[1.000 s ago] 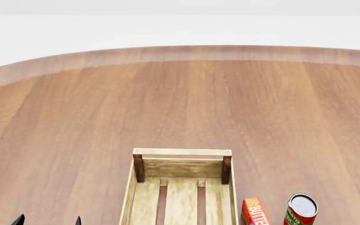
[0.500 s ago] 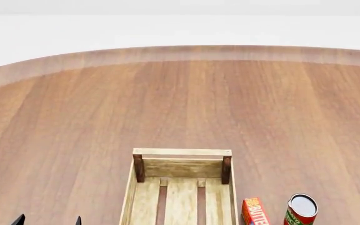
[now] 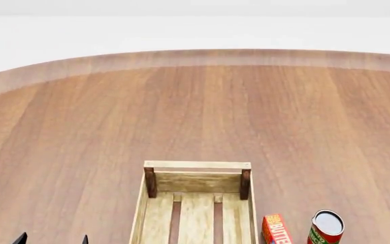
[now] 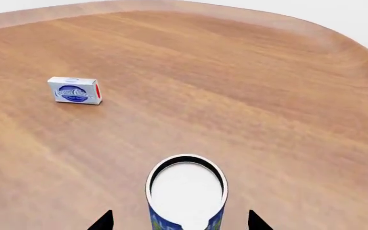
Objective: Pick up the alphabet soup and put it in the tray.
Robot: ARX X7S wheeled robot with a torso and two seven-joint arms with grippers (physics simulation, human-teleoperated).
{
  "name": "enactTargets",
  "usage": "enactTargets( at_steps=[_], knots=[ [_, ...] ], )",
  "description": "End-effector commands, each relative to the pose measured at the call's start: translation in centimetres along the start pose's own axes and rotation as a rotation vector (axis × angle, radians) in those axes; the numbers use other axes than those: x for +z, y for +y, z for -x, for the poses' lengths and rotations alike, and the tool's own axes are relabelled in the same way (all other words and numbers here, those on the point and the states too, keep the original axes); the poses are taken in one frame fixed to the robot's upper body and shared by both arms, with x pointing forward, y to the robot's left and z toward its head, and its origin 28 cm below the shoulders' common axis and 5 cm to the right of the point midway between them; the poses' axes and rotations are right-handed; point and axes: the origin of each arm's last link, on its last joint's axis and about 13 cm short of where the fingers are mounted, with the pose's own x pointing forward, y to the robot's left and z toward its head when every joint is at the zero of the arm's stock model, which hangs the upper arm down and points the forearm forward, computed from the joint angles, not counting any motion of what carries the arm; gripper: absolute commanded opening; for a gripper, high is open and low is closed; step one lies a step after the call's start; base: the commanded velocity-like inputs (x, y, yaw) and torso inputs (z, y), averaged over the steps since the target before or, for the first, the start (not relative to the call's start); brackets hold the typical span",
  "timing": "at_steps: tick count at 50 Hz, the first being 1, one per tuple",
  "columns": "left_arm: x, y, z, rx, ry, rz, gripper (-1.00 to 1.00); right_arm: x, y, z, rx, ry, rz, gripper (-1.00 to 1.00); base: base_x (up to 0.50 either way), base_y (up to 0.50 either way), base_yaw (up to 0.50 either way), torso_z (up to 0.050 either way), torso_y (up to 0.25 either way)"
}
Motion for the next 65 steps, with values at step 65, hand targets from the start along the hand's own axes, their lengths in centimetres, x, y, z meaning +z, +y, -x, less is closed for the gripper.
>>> enactTargets(
  at_steps=[65],
  knots=[
    [0.0,0.0,0.0,0.003,0.001,0.0,1.0,-2.2,0.5,-4.1,-0.062,0.077,0.024,1.0,0.0,0.0,0.0,0.0,0.0]
  ],
)
